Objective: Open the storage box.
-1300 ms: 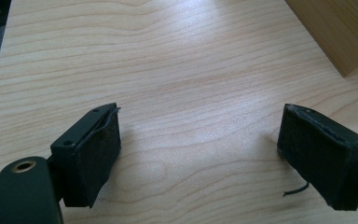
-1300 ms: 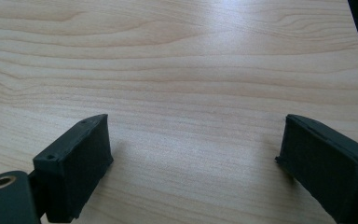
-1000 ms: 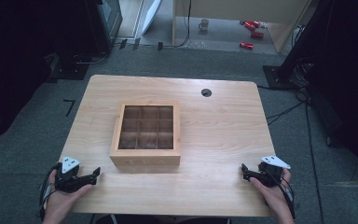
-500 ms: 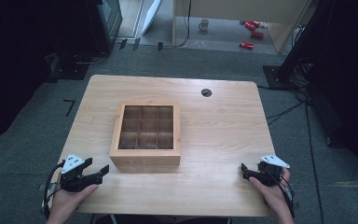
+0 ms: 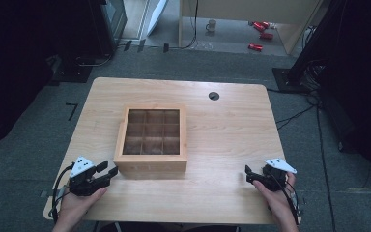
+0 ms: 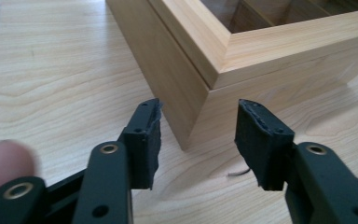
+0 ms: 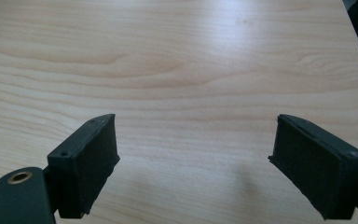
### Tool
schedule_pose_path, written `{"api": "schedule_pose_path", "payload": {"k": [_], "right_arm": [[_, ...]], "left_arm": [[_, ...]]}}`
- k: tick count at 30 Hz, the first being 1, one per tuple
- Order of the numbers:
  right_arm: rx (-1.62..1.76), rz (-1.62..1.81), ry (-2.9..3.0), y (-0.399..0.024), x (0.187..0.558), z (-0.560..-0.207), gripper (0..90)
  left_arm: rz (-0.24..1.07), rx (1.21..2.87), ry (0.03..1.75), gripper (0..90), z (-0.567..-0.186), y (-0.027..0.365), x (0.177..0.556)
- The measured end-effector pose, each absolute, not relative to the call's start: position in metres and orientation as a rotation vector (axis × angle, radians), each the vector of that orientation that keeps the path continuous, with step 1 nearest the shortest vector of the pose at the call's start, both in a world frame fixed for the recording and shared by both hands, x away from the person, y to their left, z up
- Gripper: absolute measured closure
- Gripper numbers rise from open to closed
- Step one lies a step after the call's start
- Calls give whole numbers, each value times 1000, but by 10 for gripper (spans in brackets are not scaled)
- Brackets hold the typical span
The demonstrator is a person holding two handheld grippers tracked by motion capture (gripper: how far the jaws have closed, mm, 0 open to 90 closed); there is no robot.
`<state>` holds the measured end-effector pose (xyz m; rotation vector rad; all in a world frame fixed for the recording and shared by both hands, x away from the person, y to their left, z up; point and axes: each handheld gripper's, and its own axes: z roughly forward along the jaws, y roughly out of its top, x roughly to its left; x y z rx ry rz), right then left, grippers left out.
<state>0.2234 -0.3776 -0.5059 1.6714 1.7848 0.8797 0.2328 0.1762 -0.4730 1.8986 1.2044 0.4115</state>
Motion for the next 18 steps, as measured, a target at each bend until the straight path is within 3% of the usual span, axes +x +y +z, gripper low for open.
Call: {"api": "schedule_pose_path", "payload": {"k": [8,13,18], "right_arm": [[1596,910,1853,-347,229,-483,137],[1535,958,1874,-331,230,-468,137],[1508,1005,1869,-316,235,-456,139]], "left_arm": [[362,1946,1129,549,-470,167,244],[349,1961,1094,483,-464,166,252],[350,1972,1081,478,-464,167,253]]}}
